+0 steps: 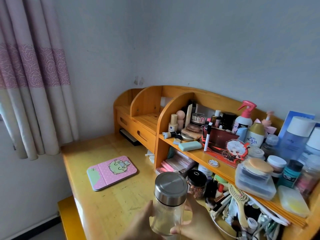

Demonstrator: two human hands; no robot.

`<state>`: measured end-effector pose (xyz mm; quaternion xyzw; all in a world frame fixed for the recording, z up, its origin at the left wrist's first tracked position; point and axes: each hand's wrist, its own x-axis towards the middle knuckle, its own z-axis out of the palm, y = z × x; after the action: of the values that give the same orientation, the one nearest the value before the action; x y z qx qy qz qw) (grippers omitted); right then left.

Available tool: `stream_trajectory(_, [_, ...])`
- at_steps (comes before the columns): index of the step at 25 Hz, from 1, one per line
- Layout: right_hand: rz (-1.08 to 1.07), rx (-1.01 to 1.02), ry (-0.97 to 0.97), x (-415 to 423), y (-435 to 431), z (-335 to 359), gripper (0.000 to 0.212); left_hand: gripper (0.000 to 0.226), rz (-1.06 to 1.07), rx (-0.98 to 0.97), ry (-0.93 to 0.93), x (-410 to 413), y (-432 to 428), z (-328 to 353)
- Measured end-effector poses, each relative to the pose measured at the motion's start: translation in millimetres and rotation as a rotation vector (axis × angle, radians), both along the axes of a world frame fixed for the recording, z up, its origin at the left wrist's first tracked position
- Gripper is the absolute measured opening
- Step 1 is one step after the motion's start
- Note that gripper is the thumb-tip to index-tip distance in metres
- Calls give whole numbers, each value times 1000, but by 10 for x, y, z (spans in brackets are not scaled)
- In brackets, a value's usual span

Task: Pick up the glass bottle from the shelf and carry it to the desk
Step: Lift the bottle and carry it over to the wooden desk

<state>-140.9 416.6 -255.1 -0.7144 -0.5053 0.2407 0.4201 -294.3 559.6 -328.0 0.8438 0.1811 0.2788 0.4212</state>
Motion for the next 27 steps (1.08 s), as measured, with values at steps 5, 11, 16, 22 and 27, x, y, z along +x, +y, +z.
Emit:
stream_trajectory(5, [10,10,5,-20,-45,-46,98,93,37,-10,59,-30,-38,-57])
stream_trajectory(11, [32,12,37,-9,-50,-134,99,92,37,21,115,-43,-49,-75])
stream_trajectory(16, [67,-45,-10,8,-36,-155,106,97,44,66,159,-40,-41,-93])
stream_trajectory(22, [75,-142,-28,112,-70,-52,114,99,34,11,149,-58,-117,129])
stream_trajectory(27, [106,-179,-55,234,-117,39,116,99,6,-14,175,-144,-79,460])
